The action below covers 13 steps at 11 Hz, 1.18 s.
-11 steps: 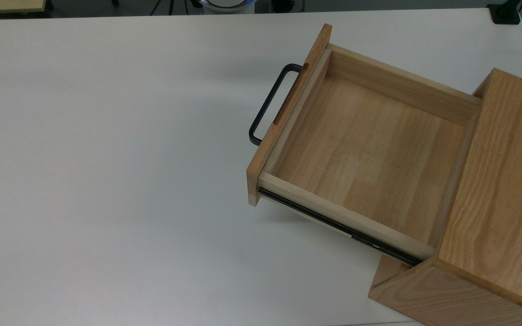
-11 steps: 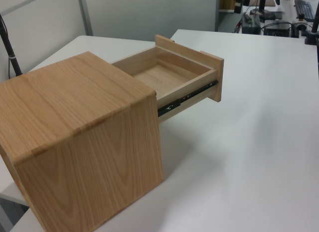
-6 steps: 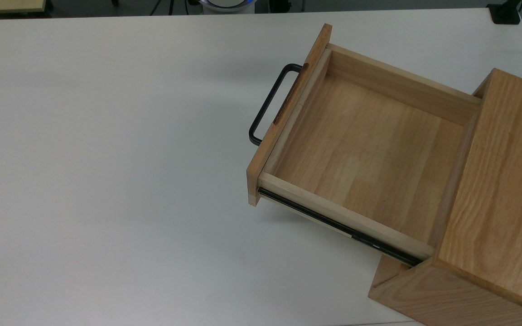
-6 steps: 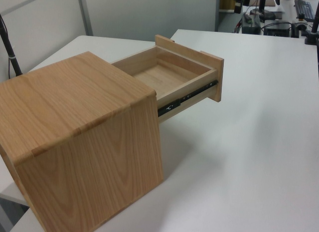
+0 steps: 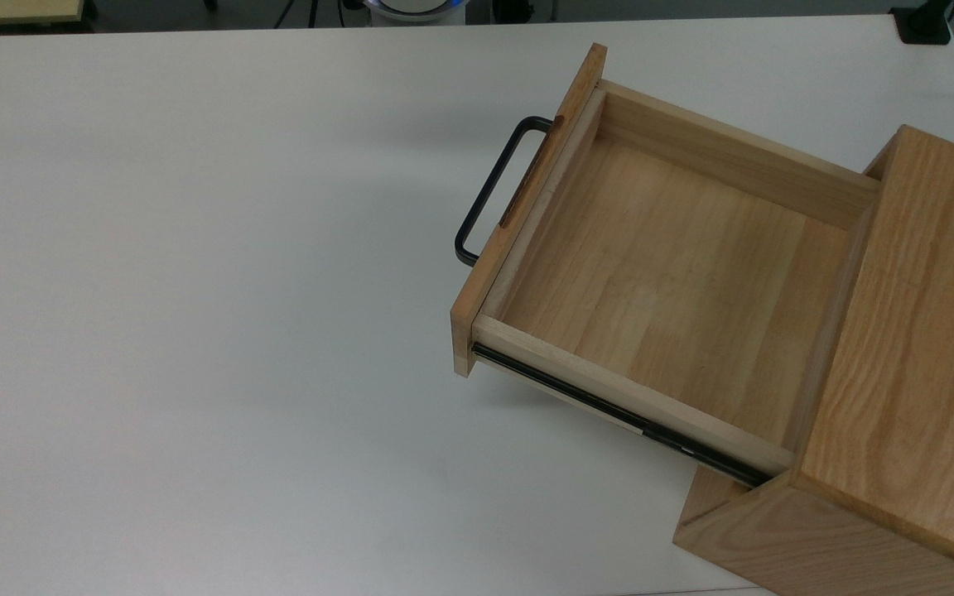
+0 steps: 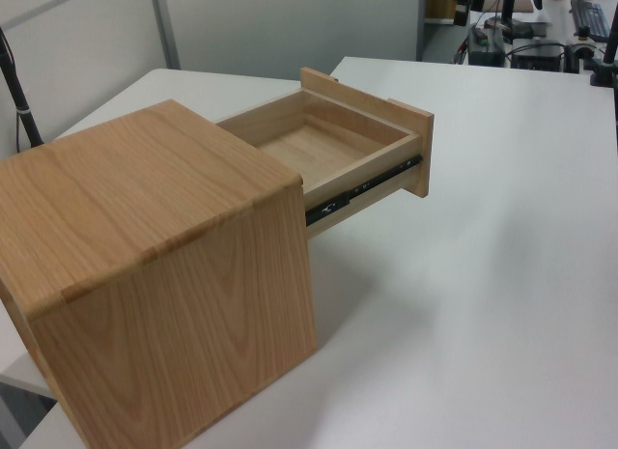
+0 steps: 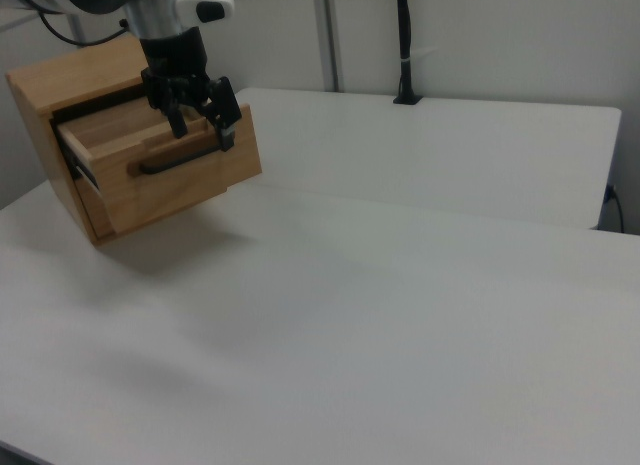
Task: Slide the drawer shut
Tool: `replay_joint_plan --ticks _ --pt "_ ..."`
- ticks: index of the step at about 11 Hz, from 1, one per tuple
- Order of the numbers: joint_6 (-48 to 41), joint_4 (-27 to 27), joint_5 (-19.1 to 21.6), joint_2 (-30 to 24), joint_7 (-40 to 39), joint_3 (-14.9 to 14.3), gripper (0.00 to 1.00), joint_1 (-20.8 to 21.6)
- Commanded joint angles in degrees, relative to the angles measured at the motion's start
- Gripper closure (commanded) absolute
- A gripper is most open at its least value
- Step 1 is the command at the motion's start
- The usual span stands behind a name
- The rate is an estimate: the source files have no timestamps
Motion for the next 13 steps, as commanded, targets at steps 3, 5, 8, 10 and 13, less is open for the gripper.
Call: replay_joint_plan --ticks 3,5,8,10,13 --pt "-3.79 -0.75 -1.13 -0.78 -31.77 -0.41 0.00 -2.79" --pt "-3.26 -0.84 -4.27 0.10 -46.95 -0.41 0.00 -3.77" --pt "0.33 -2.85 -6.32 3.61 -48.40 -0.23 0.50 -3.86" --pt "1.48 -4.44 -5.44 4.40 -50.61 -0.23 1.00 -3.51" --pt "4.72 -3.65 1.65 8.18 -50.52 0.82 1.00 -2.20"
